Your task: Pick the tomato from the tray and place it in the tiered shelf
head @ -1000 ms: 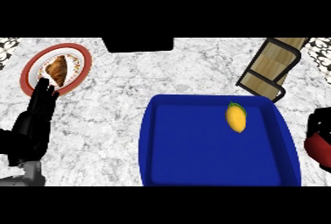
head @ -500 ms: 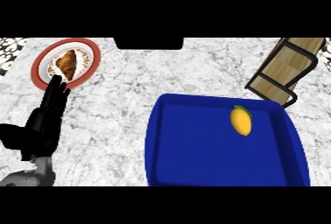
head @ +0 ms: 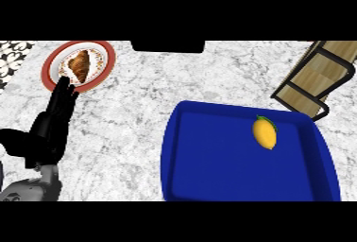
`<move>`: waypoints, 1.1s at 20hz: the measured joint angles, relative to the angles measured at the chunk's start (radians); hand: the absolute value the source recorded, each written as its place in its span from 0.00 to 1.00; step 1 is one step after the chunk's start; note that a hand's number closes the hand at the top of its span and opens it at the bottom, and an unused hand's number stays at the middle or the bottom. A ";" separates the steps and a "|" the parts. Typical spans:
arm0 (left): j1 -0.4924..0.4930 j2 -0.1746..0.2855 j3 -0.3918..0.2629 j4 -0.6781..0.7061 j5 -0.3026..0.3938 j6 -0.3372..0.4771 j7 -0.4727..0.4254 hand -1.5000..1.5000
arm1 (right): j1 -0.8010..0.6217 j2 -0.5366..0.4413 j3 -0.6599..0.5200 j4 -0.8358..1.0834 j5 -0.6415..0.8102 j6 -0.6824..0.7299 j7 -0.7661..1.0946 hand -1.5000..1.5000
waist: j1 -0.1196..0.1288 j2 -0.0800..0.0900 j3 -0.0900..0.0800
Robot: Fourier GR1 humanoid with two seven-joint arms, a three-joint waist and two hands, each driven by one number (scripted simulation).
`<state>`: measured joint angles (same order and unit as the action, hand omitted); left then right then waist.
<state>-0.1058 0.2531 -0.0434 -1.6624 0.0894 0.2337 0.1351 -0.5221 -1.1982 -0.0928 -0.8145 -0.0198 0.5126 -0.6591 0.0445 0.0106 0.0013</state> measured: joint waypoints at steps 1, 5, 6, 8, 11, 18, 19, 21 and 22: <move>0.001 -0.002 -0.003 -0.006 -0.002 0.000 0.006 0.50 | -0.026 0.019 0.011 0.022 0.013 -0.009 0.000 1.00 | 0.002 0.000 0.000; -0.003 -0.003 0.000 0.004 0.002 -0.015 0.006 0.50 | -0.129 0.084 0.044 0.111 0.054 -0.024 0.009 1.00 | 0.006 0.002 0.000; -0.001 -0.001 0.002 -0.008 0.002 -0.015 0.018 0.50 | -0.154 0.102 0.051 0.134 0.068 -0.033 0.004 1.00 | 0.006 0.002 0.000; -0.004 -0.005 0.004 0.004 -0.001 -0.016 0.009 0.50 | -0.204 0.137 0.063 0.178 0.091 -0.046 -0.005 1.00 | 0.007 0.003 0.000; -0.011 -0.011 0.007 0.013 -0.001 -0.021 0.003 0.50 | -0.271 0.192 0.075 0.247 0.122 -0.075 -0.021 1.00 | 0.007 0.004 0.000; -0.019 -0.029 0.002 0.015 -0.023 -0.009 0.000 0.50 | -0.381 0.306 0.091 0.397 0.192 -0.155 -0.085 1.00 | 0.006 0.006 0.001; -0.019 -0.030 0.001 0.008 -0.027 -0.005 0.007 0.50 | -0.397 0.314 0.093 0.416 0.202 -0.160 -0.091 1.00 | 0.006 0.006 0.001; -0.005 -0.026 0.004 -0.008 -0.023 -0.013 0.013 0.50 | -0.415 0.331 0.104 0.444 0.229 -0.185 -0.113 1.00 | 0.007 0.005 0.001; -0.007 -0.023 0.006 -0.018 -0.022 -0.014 0.026 0.50 | -0.436 0.338 0.103 0.464 0.237 -0.190 -0.110 1.00 | 0.009 0.006 0.001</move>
<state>-0.1133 0.2297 -0.0375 -1.6800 0.0674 0.2195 0.1607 -0.9579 -0.8602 0.0107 -0.3503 0.2168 0.3224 -0.7687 0.0536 0.0167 0.0027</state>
